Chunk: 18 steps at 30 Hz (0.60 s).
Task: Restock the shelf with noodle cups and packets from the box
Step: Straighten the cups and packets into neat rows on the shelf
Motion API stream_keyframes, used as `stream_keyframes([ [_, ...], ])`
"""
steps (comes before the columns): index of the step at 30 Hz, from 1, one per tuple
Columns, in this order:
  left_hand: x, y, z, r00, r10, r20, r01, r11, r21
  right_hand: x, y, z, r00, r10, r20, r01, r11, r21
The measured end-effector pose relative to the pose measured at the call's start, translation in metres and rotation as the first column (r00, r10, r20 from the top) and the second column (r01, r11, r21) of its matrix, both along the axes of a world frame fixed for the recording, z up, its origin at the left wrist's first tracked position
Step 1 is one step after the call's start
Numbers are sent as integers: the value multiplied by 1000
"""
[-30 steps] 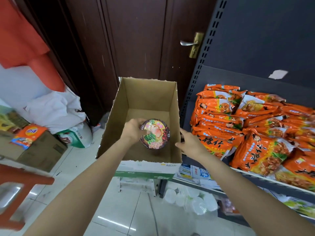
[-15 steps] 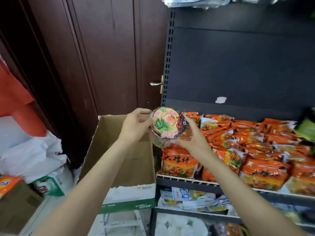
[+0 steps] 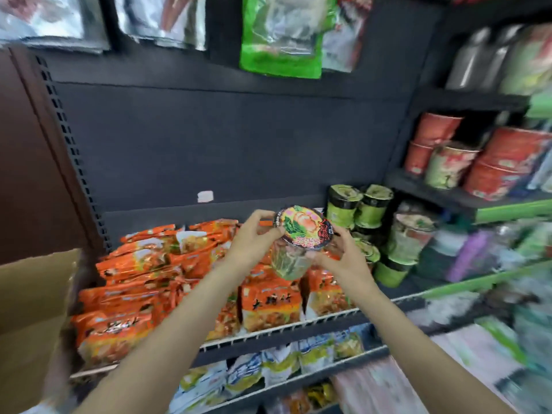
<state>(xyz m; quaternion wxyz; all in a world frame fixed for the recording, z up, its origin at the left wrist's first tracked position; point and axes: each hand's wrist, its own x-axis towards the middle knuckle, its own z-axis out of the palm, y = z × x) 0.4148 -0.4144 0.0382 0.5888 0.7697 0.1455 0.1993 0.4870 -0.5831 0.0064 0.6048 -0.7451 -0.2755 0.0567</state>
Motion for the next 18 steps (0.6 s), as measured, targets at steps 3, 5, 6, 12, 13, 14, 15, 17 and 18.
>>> stream_keyframes([
  [3, 53, -54, -2, 998, -34, -44, 33, 999, -14, 46, -55, -1, 995, -70, 66, 73, 997, -40],
  [5, 84, -84, -5, 996, -51, -67, 47, 997, -61, 74, -83, 0, 991, -88, 98, 96, 993, -74],
  [6, 97, -96, -7, 995, -69, -67, 62, 993, -105, 88, -95, -2, 992, -85, 99, 93, 992, -86],
  [12, 162, -139, -20, 991, -71, -116, 49, 982, -182, 153, -131, -14, 984, -102, 148, 138, 956, -258],
  [13, 172, -141, -22, 991, -63, -114, 40, 980, -193, 161, -133, -14, 979, -114, 171, 162, 938, -305],
  [14, 181, -143, -24, 992, -54, -113, 30, 978, -206, 169, -133, -14, 974, -125, 191, 187, 919, -348],
  [15, 189, -145, -25, 992, -46, -118, 19, 976, -218, 176, -133, -14, 967, -125, 221, 204, 901, -382],
  [17, 205, -145, -29, 990, -26, -138, -8, 970, -244, 187, -129, -15, 955, -118, 273, 234, 863, -447],
  [18, 213, -144, -32, 989, -9, -151, -29, 967, -252, 193, -128, -17, 951, -114, 286, 243, 849, -469],
])
